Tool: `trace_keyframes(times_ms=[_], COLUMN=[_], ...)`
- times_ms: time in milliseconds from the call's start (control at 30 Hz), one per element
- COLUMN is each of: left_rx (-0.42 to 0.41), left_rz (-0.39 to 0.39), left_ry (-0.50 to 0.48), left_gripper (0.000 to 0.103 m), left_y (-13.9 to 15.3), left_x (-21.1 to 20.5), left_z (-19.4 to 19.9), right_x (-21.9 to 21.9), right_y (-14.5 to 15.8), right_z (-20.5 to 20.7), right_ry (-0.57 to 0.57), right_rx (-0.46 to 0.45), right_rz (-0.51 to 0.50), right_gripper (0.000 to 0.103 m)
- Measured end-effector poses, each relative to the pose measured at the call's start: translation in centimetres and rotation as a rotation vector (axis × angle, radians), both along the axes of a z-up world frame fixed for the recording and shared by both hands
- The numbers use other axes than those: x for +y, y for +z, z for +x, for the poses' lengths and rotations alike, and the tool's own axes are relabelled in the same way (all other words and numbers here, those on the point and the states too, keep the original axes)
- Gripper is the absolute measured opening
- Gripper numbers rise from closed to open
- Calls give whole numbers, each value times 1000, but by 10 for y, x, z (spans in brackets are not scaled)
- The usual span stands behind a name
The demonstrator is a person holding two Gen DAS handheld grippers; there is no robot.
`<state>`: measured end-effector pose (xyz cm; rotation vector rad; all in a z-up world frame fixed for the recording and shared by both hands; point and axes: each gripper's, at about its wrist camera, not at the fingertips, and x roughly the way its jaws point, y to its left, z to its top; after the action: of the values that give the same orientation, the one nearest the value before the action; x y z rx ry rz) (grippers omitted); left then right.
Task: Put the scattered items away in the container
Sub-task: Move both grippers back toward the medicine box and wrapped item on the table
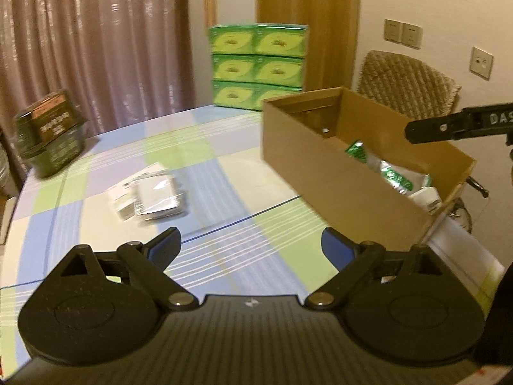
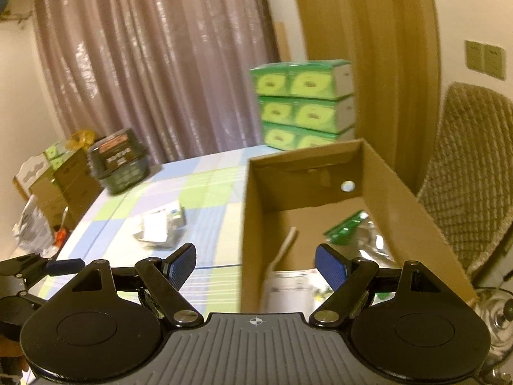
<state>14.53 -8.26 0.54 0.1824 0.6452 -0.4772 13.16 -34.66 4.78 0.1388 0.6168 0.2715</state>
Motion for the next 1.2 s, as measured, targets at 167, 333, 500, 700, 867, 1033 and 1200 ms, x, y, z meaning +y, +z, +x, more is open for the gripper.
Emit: trace_keyframes(times_ms=[167,333,500,700,867,1033,1200], left_rx=[2,8,14,28,49,76,40], left_rz=[13,25,22,15,-9,-12,51], left_ry=[55,98,144,183,191,189,183], left_gripper=[93,93,94,94,94,94,94], left_y=[-6,-16,-28,-46,-66,-81,-86], left_x=[35,67,96,116,125,129,134], left_z=[5,12,28,53,67,81,102], right_x=[33,65,98,130,149,168,188], right_y=[4,1,-10,-32,-50,-67,-85], right_z=[4,13,26,44,61,77,97], right_ry=[57,106,156,190,210,222,230], right_rx=[-14,-15,-5,22,47,66,77], right_rz=[-20,-35,-64,-107,-131,-149,-154], right_gripper=[79,80,81,83,84,85,88])
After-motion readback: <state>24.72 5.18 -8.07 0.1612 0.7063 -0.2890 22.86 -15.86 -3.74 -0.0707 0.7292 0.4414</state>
